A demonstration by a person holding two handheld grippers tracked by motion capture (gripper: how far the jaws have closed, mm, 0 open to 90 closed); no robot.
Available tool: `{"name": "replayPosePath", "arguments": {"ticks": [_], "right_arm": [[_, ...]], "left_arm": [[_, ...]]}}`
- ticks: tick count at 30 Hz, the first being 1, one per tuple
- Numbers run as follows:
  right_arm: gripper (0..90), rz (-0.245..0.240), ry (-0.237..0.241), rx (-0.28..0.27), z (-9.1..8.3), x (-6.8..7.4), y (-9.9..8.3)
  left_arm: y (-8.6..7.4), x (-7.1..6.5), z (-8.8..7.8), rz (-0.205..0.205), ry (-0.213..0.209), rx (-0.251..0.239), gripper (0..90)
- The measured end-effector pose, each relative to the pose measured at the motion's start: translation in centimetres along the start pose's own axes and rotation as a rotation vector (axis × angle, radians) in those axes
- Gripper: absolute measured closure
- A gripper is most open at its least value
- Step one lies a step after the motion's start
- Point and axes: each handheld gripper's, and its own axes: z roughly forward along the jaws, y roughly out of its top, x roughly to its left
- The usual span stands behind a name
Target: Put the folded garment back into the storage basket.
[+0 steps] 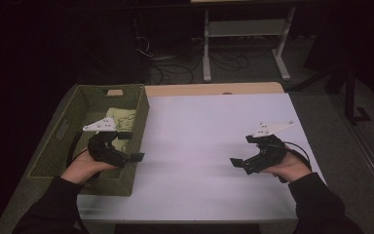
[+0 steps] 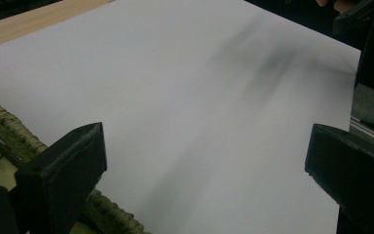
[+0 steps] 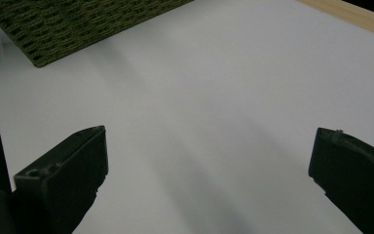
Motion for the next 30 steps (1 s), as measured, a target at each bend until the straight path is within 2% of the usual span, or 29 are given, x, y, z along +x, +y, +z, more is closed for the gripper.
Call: {"name": "replayPosePath", "arguments": {"ticks": [7, 30], "right_arm": [[0.8, 0.013, -0.009, -0.02, -0.48, -0.28, -0.59], [0.8, 0.019, -0.006, -0.049, -1.04, -0.46, -0.5]], "left_arm": [[-0.01, -0.06, -0.19, 0.0, -0.013, -0.006, 0.8], [-0.01, -0.21, -0.25, 0.008, -0.015, -0.01, 0.8]]}}
